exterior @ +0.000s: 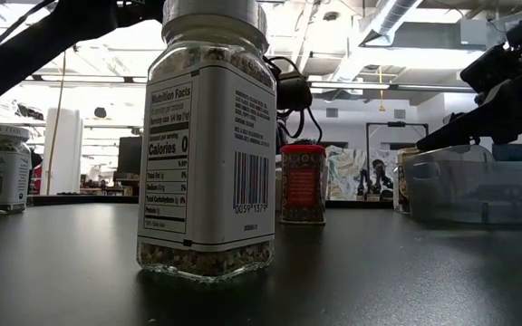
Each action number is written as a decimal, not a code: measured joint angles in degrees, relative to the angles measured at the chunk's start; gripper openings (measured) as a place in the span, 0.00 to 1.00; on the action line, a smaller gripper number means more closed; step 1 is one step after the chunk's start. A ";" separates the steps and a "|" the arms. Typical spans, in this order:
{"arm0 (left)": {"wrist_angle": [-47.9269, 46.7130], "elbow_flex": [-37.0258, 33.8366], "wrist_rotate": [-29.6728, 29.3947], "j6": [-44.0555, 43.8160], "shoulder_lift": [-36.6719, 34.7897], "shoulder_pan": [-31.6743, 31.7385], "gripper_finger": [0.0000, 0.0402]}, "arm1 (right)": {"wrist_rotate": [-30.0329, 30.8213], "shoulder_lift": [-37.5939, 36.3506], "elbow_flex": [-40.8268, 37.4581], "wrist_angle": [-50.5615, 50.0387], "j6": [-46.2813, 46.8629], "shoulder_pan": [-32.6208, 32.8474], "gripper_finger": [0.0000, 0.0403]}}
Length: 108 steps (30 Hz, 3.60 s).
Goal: Sort spices by type
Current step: Put the top left red seasoning can into the gray bin
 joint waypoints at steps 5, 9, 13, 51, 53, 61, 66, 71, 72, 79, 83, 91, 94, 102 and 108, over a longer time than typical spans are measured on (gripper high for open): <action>-0.35 0.00 -2.29 -0.40 -2.52 -1.09 0.69 | 0.00 0.00 0.00 0.00 0.13 0.00 0.91; -0.43 0.02 -3.59 -0.39 -5.98 -1.66 0.69 | 0.00 0.00 0.00 0.00 0.13 0.00 0.91; -0.58 0.02 -5.69 -0.38 -9.59 -3.16 0.69 | 0.00 0.00 0.00 0.00 0.11 0.00 0.91; 1.99 -31.30 -44.72 -8.82 -39.25 -41.81 0.70 | 0.02 0.02 0.00 0.64 0.24 0.00 0.91; 2.85 -31.30 -43.12 -6.23 -39.72 -41.91 0.70 | 0.05 0.00 0.11 2.73 3.95 0.11 0.91; 3.27 -31.30 -39.97 5.33 -42.57 -39.83 0.70 | 2.38 1.73 5.09 10.54 14.98 -1.58 0.91; 1.45 -31.28 -43.26 15.09 -46.46 -36.93 0.70 | 4.54 9.07 14.18 10.39 15.08 -2.81 0.91; 4.65 -37.65 -42.35 24.89 -53.00 -30.70 0.70 | 4.55 23.23 27.73 8.68 14.05 -3.72 0.91; 7.93 -40.84 -39.89 27.10 -55.28 -28.97 0.70 | 4.55 26.47 30.87 7.75 14.03 -3.93 0.91; 39.45 -64.01 -20.81 40.08 -70.29 -17.23 0.70 | 4.27 47.98 57.70 -10.15 14.75 -6.80 0.91; 50.64 -69.94 -20.51 48.79 -72.60 -14.89 0.70 | 2.76 58.78 75.93 -26.62 20.22 -10.48 0.91; 57.84 -70.60 -21.17 62.50 -65.91 -13.94 0.70 | -1.74 79.65 106.59 -44.86 17.69 -14.86 0.91; 60.29 -70.60 -21.50 62.42 -64.33 -13.94 0.70 | -1.79 85.18 114.71 -48.95 17.62 -15.50 0.91; 63.19 -70.53 -21.93 62.38 -63.85 -13.91 0.70 | -9.59 93.91 122.80 -52.20 19.62 -17.07 0.91; 64.41 -70.53 -22.95 63.71 -63.85 -13.87 0.70 | -10.86 96.34 122.86 -50.46 20.52 -17.68 0.91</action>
